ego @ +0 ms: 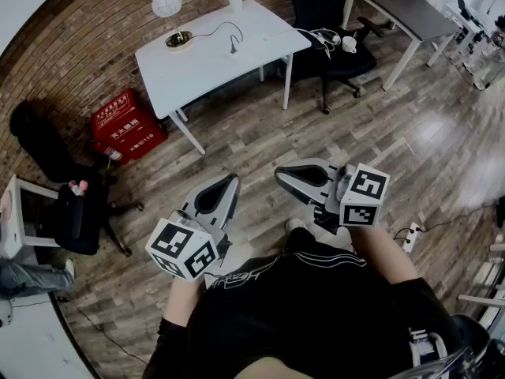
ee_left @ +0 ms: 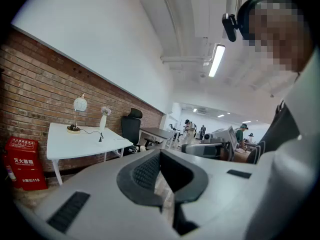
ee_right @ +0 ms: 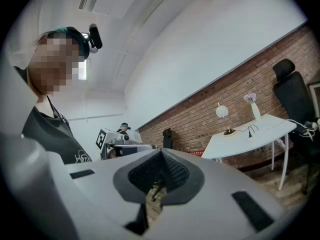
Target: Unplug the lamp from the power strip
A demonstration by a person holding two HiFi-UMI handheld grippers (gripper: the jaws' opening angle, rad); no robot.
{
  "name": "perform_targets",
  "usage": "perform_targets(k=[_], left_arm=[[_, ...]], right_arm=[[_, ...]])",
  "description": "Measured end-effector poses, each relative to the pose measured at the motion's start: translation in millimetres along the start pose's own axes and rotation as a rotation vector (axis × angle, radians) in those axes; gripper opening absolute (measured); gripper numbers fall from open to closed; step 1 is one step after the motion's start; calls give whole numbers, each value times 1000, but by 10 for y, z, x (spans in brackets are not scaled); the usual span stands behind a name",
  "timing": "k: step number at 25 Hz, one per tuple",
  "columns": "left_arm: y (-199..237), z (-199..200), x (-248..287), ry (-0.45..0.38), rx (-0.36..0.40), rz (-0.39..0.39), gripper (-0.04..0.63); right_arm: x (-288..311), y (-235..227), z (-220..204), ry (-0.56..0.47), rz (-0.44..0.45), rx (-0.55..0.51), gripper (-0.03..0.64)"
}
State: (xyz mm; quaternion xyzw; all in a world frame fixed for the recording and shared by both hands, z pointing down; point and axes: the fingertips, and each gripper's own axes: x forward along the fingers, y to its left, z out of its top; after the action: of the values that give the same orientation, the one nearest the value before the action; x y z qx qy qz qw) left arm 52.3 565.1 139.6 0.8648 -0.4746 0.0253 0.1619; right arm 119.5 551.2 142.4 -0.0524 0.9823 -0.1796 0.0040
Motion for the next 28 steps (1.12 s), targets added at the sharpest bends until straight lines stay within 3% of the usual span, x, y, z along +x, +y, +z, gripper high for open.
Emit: perform_targets(k=[15, 22, 28], left_arm=[[220, -108, -190, 2, -21, 19, 3], [571, -103, -7, 17, -35, 44, 3], [1070, -68, 386, 42, -42, 61, 3]], right_arm=[[153, -10, -132, 6, -10, 20, -4], [337, -401, -104, -3, -3, 49, -3], [582, -1004, -21, -17, 5, 66, -3]])
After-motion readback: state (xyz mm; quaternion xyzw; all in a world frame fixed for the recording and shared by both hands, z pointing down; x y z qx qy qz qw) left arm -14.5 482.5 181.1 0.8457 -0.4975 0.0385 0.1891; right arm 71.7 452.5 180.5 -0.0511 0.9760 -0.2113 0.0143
